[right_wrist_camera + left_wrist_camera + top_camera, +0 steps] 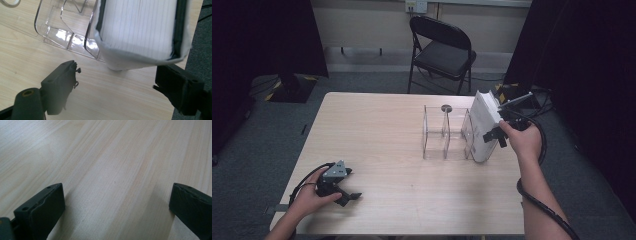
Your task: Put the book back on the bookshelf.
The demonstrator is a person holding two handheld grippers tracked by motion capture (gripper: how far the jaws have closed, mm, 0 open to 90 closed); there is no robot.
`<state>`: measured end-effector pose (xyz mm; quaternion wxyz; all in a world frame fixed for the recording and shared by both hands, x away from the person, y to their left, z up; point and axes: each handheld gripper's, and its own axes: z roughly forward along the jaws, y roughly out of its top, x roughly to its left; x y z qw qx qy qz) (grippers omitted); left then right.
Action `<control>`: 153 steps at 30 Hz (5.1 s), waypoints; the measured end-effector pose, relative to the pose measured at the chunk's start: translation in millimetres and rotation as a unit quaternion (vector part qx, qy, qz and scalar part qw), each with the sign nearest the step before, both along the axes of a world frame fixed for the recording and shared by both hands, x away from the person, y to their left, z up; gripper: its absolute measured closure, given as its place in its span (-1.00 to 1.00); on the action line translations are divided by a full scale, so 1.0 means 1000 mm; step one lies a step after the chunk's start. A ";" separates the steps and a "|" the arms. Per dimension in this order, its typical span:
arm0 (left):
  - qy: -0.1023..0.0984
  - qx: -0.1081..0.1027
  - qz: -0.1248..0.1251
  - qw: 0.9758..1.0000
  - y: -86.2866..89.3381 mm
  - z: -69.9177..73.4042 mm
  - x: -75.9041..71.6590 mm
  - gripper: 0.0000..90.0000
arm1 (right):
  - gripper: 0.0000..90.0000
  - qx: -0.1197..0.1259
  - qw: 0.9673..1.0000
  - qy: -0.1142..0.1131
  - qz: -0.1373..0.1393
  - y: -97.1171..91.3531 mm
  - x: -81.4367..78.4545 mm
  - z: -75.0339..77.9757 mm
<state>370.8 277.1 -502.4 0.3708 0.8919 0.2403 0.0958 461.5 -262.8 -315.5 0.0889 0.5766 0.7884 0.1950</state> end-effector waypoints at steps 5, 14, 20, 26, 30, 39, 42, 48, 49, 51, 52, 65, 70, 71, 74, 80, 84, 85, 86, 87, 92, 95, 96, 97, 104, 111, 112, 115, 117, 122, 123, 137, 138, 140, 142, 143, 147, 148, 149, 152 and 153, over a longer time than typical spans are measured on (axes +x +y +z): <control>0.000 -0.004 -0.001 1.000 0.000 -0.001 0.000 -1.00 | -0.64 0.000 1.000 0.004 0.008 0.002 -0.004 -0.001; 0.000 -0.003 -0.002 1.000 -0.001 0.000 0.001 -1.00 | -0.64 0.005 1.000 0.002 0.017 0.005 -0.010 -0.001; 0.000 -0.004 -0.002 1.000 -0.001 0.000 0.001 -1.00 | -0.64 0.005 1.000 -0.002 0.025 0.009 -0.015 -0.003; 0.000 -0.004 -0.002 1.000 -0.001 0.000 0.001 -1.00 | -0.64 0.008 0.999 -0.005 0.036 0.013 -0.021 -0.003; 0.000 -0.004 -0.002 1.000 -0.001 0.000 0.001 -1.00 | -0.64 0.006 0.999 -0.005 0.049 0.015 -0.024 -0.005; -0.002 -0.005 0.000 1.000 -0.001 -0.001 0.001 -1.00 | -0.65 0.003 0.998 -0.002 0.067 0.019 -0.031 -0.014; -0.002 -0.005 0.000 1.000 -0.001 -0.001 0.001 -1.00 | -0.65 0.008 0.998 -0.003 0.067 0.020 -0.032 -0.015; -0.002 -0.005 0.000 1.000 -0.001 -0.001 0.001 -1.00 | -0.65 0.016 0.997 0.001 0.073 0.023 -0.033 -0.019; -0.003 -0.005 0.000 1.000 -0.001 -0.001 0.001 -1.00 | -0.65 0.016 0.997 0.001 0.074 0.023 -0.034 -0.020; -0.004 -0.005 0.000 1.000 -0.001 -0.001 0.001 -1.00 | -0.66 0.017 0.997 -0.001 0.081 0.024 -0.034 -0.022; -0.004 -0.005 0.000 1.000 -0.001 -0.001 0.001 -1.00 | -0.66 0.017 0.996 -0.002 0.083 0.025 -0.035 -0.023; -0.004 -0.005 0.000 1.000 -0.001 -0.001 0.001 -1.00 | -0.65 0.011 0.993 0.001 0.115 0.039 -0.038 -0.029; -0.004 -0.005 0.000 1.000 -0.001 -0.001 0.001 -1.00 | -0.66 0.009 0.992 0.001 0.128 0.047 -0.040 -0.033; -0.004 -0.005 0.000 1.000 -0.001 -0.001 0.001 -1.00 | -0.66 0.008 0.992 0.003 0.129 0.048 -0.040 -0.034; -0.004 -0.005 0.000 1.000 -0.001 -0.001 0.001 -1.00 | -0.66 0.005 0.990 0.003 0.138 0.052 -0.041 -0.037; -0.004 -0.005 0.000 1.000 -0.001 -0.001 0.001 -1.00 | -0.66 0.014 0.989 -0.003 0.148 0.057 -0.044 -0.041; -0.004 -0.005 0.000 1.000 -0.001 -0.001 0.001 -1.00 | -0.65 0.022 0.987 -0.006 0.159 0.061 -0.045 -0.045; -0.004 -0.005 0.000 1.000 -0.001 -0.001 0.001 -1.00 | -0.65 0.024 0.987 -0.008 0.159 0.062 -0.046 -0.046; 0.000 -0.007 0.000 1.000 -0.002 -0.001 0.001 -1.00 | -0.65 0.028 0.987 -0.012 0.159 0.064 -0.046 -0.047; -0.002 -0.006 0.000 1.000 -0.001 -0.001 0.001 -1.00 | -0.65 0.032 0.986 -0.011 0.162 0.065 -0.046 -0.048; -0.001 -0.006 0.001 1.000 -0.001 -0.001 0.001 -1.00 | -0.65 0.040 0.983 -0.009 0.178 0.074 -0.048 -0.054; -0.001 -0.006 0.001 1.000 -0.001 -0.001 0.001 -1.00 | -0.65 0.035 0.982 -0.009 0.185 0.079 -0.049 -0.058; -0.001 -0.006 0.001 1.000 -0.001 -0.001 0.001 -1.00 | -0.65 0.036 0.981 -0.008 0.189 0.081 -0.049 -0.059; -0.001 -0.006 0.001 1.000 -0.001 -0.001 0.001 -1.00 | -0.65 0.035 0.981 -0.005 0.189 0.084 -0.050 -0.060; 0.000 -0.007 0.000 1.000 -0.002 -0.001 0.001 -1.00 | -0.65 0.037 0.979 -0.010 0.203 0.093 -0.051 -0.066; -0.001 -0.006 0.000 1.000 -0.001 -0.001 0.001 -1.00 | -0.65 0.042 0.977 -0.014 0.211 0.100 -0.052 -0.072; -0.001 -0.006 0.000 1.000 -0.001 -0.001 0.001 -1.00 | -0.65 0.043 0.977 -0.015 0.207 0.100 -0.052 -0.072; -0.001 -0.006 0.000 1.000 -0.001 -0.001 0.001 -1.00 | -0.65 0.046 0.978 -0.015 0.205 0.103 -0.052 -0.074; -0.001 -0.006 0.000 1.000 -0.001 -0.001 0.001 -1.00 | -0.65 0.046 0.976 -0.016 0.213 0.104 -0.052 -0.075; -0.001 -0.006 0.000 1.000 -0.001 -0.001 0.001 -1.00 | -0.65 0.050 0.975 -0.016 0.218 0.108 -0.052 -0.078; -0.001 -0.006 0.000 1.000 -0.001 -0.001 0.001 -1.00 | -0.65 0.051 0.975 -0.014 0.218 0.109 -0.053 -0.079; 0.000 -0.007 0.000 1.000 -0.002 -0.001 0.001 -1.00 | -0.65 0.061 0.970 -0.011 0.236 0.126 -0.053 -0.094; 0.000 -0.007 0.000 1.000 -0.002 -0.001 0.001 -1.00 | -0.65 0.061 0.969 -0.011 0.238 0.127 -0.053 -0.095; -0.002 -0.006 0.000 1.000 -0.001 -0.001 0.001 -1.00 | -0.65 0.062 0.969 -0.011 0.240 0.129 -0.053 -0.098; -0.001 -0.006 0.000 1.000 -0.001 -0.001 0.001 -1.00 | -0.65 0.061 0.968 -0.008 0.243 0.131 -0.054 -0.099; -0.001 -0.006 0.000 1.000 -0.001 -0.001 0.001 -1.00 | -0.65 0.060 0.968 -0.008 0.242 0.132 -0.054 -0.100; -0.001 -0.006 0.000 1.000 -0.001 -0.001 0.001 -1.00 | -0.65 0.064 0.967 -0.008 0.246 0.136 -0.054 -0.105; -0.001 -0.006 0.001 1.000 -0.001 -0.001 0.001 -1.00 | -0.65 0.064 0.967 -0.007 0.248 0.137 -0.055 -0.106; -0.001 -0.006 0.001 1.000 -0.001 -0.001 0.001 -1.00 | -0.65 0.065 0.966 -0.006 0.249 0.139 -0.055 -0.107; -0.001 -0.006 0.000 1.000 -0.001 -0.001 0.001 -1.00 | -0.65 0.066 0.966 -0.006 0.249 0.141 -0.055 -0.110; -0.001 -0.006 0.000 1.000 -0.001 -0.001 0.001 -1.00 | -0.65 0.067 0.966 -0.005 0.250 0.142 -0.055 -0.111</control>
